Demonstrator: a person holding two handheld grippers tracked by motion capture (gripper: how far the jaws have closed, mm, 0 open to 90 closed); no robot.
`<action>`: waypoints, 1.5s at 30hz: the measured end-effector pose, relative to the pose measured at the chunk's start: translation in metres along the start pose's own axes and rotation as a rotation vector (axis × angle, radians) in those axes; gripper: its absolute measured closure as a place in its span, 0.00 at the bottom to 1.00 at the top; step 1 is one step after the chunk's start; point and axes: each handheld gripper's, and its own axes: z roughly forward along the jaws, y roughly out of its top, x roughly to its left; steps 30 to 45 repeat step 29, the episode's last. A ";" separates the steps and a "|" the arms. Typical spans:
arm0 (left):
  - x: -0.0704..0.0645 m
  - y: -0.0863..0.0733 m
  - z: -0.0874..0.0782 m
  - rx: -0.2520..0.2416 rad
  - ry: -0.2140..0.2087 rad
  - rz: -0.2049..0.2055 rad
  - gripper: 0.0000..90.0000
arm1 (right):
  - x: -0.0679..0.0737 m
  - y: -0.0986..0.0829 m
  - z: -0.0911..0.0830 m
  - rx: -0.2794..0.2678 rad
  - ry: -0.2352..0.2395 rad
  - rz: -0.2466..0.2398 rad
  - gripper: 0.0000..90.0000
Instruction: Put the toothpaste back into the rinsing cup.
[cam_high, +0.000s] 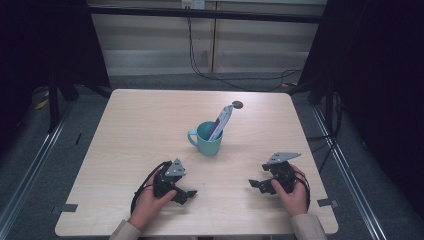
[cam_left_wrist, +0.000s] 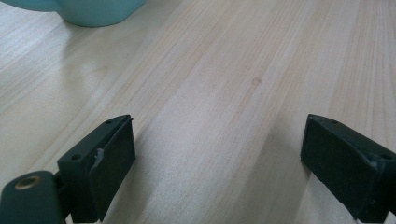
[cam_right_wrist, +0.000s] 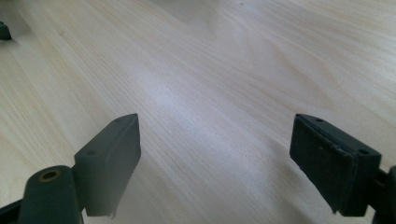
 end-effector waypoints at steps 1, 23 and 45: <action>0.000 0.000 0.000 -0.001 0.001 0.000 0.11 | 0.000 -0.002 0.000 0.005 -0.009 -0.003 0.18; 0.000 0.000 0.000 -0.002 0.002 -0.001 0.11 | 0.003 -0.017 0.005 0.005 -0.051 -0.060 0.16; 0.000 0.000 0.000 -0.002 0.001 -0.001 0.11 | 0.001 -0.021 0.007 -0.039 -0.065 -0.048 0.14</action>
